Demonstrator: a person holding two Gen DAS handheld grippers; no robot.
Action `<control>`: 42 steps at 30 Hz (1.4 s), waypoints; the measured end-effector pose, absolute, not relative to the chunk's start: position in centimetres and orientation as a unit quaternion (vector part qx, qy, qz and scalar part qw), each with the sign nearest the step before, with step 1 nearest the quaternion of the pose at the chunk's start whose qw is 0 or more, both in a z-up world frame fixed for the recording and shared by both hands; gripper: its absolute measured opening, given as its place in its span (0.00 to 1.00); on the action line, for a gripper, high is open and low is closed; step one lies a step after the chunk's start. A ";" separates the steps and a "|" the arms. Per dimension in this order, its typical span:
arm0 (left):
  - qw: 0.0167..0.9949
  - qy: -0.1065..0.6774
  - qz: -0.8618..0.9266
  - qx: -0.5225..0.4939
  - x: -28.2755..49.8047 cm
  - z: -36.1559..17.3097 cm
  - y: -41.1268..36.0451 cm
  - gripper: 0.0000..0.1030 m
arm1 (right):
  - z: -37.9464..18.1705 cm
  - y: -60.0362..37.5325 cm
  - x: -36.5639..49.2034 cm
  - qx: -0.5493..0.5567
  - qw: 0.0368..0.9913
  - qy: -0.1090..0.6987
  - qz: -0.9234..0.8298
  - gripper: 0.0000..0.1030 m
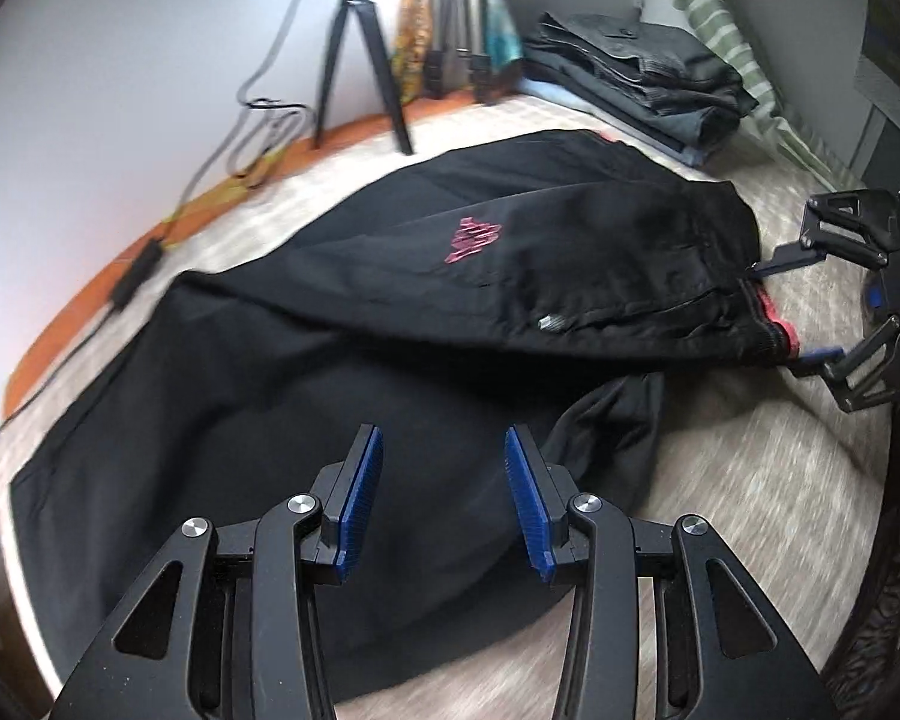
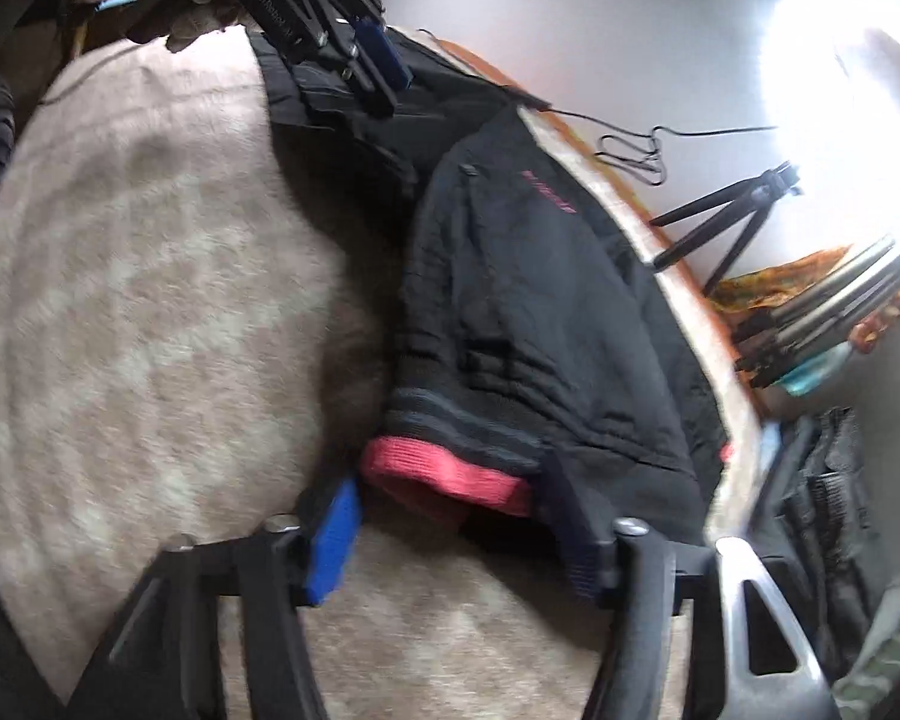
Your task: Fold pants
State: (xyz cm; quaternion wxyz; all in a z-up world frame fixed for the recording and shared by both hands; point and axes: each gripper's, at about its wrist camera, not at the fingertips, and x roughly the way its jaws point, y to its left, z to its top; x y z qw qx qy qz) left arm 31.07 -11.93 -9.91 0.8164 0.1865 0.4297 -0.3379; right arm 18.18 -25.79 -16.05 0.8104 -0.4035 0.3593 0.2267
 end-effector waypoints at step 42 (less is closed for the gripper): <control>0.769 0.376 -0.445 0.265 24.2 -10.5 -16.8 0.45 | -13.3 -41.6 26.2 0.192 0.859 0.474 -0.008 0.74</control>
